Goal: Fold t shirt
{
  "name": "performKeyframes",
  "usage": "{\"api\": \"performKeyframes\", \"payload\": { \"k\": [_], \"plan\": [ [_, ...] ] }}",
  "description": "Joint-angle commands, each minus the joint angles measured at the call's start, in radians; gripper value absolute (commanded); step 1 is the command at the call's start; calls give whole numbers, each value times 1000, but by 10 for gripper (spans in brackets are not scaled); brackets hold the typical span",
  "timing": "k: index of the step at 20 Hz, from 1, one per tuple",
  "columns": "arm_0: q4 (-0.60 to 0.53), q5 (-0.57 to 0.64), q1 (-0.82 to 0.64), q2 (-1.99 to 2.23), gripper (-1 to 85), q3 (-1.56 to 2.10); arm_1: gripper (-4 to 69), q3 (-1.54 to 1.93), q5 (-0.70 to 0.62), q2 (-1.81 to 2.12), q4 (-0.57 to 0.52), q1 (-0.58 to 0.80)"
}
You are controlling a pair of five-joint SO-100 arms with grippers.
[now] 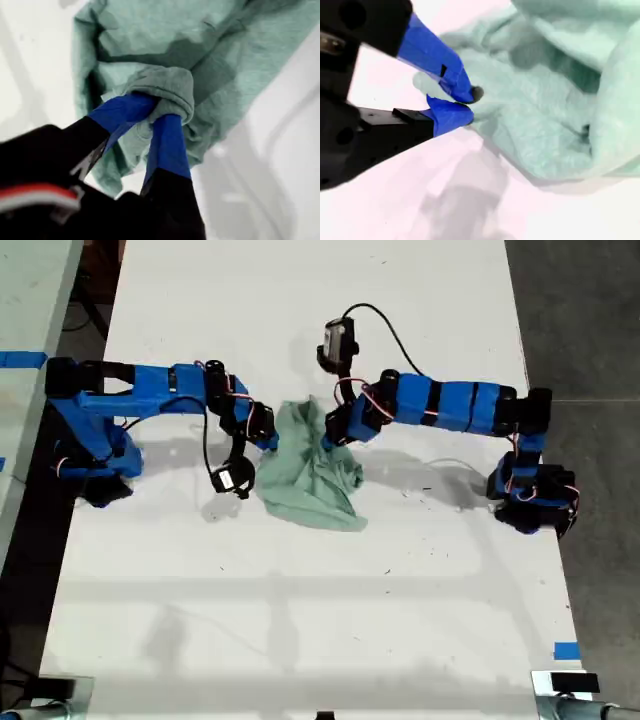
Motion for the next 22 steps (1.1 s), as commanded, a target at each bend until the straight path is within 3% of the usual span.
{"api": "performKeyframes", "payload": {
  "k": [1, 5, 8, 11, 13, 18, 20, 22],
  "plan": [
    [6, 31, -38, -181, 283, -100, 438, -149, -61, -123, 100, 58],
    [123, -20, -12, -38, 264, -130, 311, -14, 0, 135, 199, 67],
    [199, -81, -5, 362, 189, -84, 283, 87, 52, 453, 308, 67],
    [193, -109, -21, 827, 75, 77, 220, 411, 158, 876, 314, 28],
    [118, -132, -9, 1124, 2, 302, 176, 699, 238, 1201, 256, -37],
    [-311, -141, 120, 1904, -3, 1212, 16, 1450, 359, 1822, -2, -222],
    [-413, -120, 124, 1957, -3, 1448, 16, 1746, 350, 2168, -25, -238],
    [-345, -101, 95, 1990, -3, 1499, 16, 1870, 324, 2215, 15, -225]
  ]
}}
